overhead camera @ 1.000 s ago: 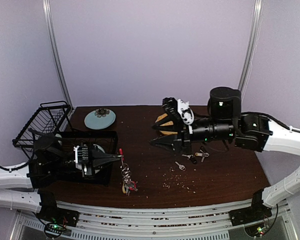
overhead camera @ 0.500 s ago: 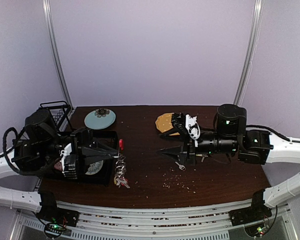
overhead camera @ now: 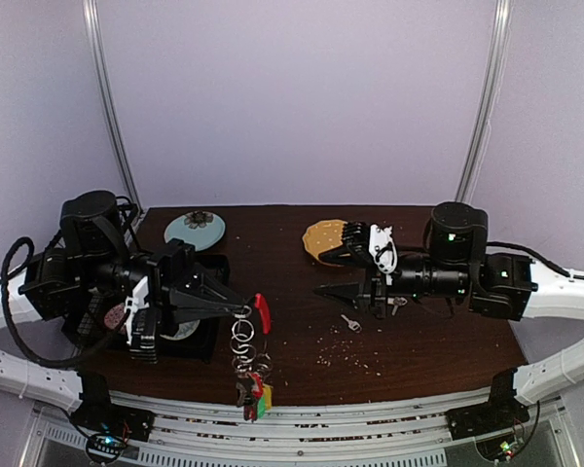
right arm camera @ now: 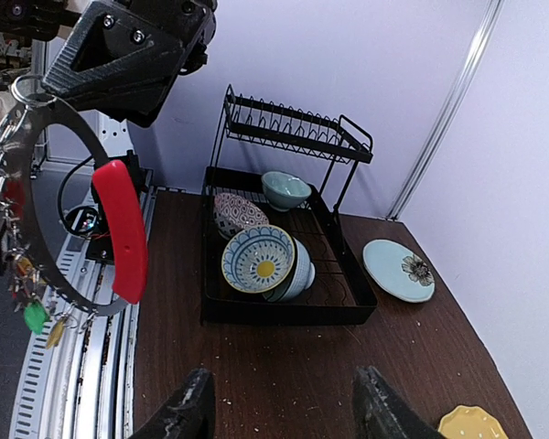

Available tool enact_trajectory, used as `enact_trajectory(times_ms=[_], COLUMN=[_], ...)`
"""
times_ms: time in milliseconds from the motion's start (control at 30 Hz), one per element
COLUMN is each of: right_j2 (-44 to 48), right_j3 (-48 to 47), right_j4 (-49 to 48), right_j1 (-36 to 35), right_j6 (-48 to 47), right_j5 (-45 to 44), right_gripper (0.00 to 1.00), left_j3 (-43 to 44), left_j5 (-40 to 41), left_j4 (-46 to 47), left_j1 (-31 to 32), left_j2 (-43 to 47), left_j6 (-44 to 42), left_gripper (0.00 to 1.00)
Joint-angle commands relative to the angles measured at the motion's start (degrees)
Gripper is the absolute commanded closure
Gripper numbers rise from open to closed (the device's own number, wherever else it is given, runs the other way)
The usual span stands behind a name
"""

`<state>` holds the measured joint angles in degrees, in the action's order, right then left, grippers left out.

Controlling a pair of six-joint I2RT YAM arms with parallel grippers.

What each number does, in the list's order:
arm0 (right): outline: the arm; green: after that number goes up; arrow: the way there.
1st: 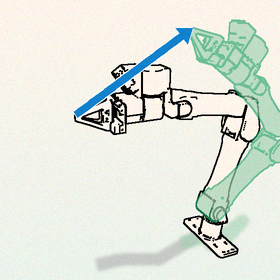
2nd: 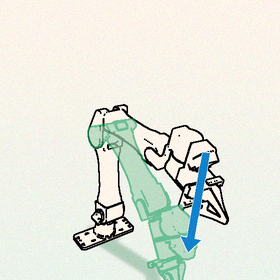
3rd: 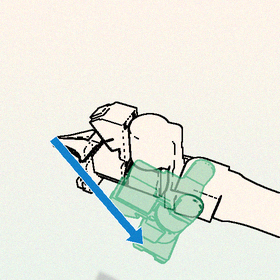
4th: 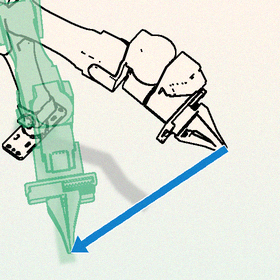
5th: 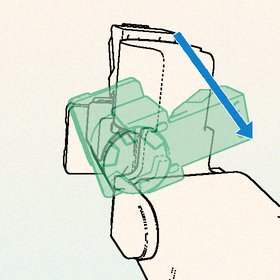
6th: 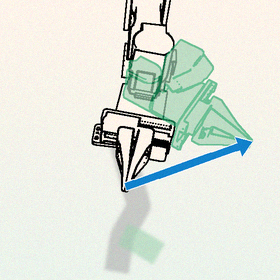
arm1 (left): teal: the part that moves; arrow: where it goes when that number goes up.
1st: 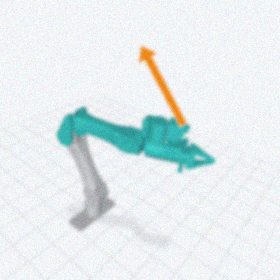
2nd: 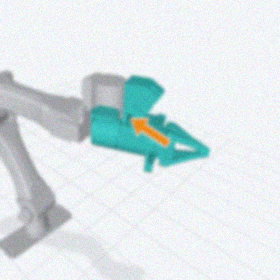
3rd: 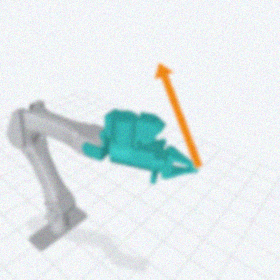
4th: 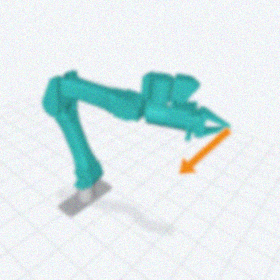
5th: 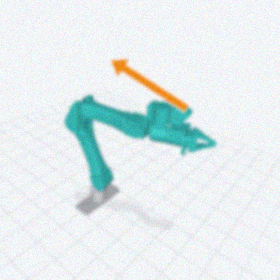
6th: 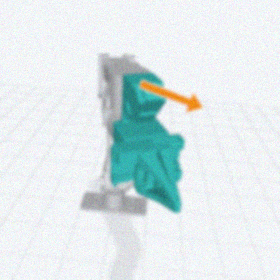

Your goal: Put the keys on the keyring

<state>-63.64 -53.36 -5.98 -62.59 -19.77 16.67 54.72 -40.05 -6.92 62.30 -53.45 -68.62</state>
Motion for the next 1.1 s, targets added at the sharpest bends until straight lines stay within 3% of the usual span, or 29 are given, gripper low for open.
enact_trajectory(times_ms=[0, 200, 467, 667, 1067], right_j2=[1.1, 0.3, -3.6, -8.5, -13.9], right_j3=[-0.3, -3.7, -7.8, -10.2, -12.9], right_j4=[-0.1, -0.1, -5.0, -8.7, -11.0], right_j1=[0.3, 0.3, -0.9, -3.1, -3.2], right_j6=[-0.3, 2.0, 4.1, -0.6, -4.4], right_j5=[-0.4, 3.6, 12.6, 10.5, 5.7], right_gripper=[0.48, 0.48, 0.58, 0.61, 0.77], left_j3=[3.0, 4.0, 12.4, 12.8, 12.4], left_j5=[1.8, 11.2, 29.3, 30.2, 28.8], left_j4=[1.8, 2.4, -14.3, -14.5, -14.5], left_j1=[0.4, 0.5, 0.5, 0.5, 0.5], left_j2=[-0.3, -1.5, -6.2, -5.4, -5.4], left_j6=[4.1, 19.9, 35.4, 36.4, 35.0], left_gripper=[1.0, 1.0, 1.0, 1.0, 1.0])
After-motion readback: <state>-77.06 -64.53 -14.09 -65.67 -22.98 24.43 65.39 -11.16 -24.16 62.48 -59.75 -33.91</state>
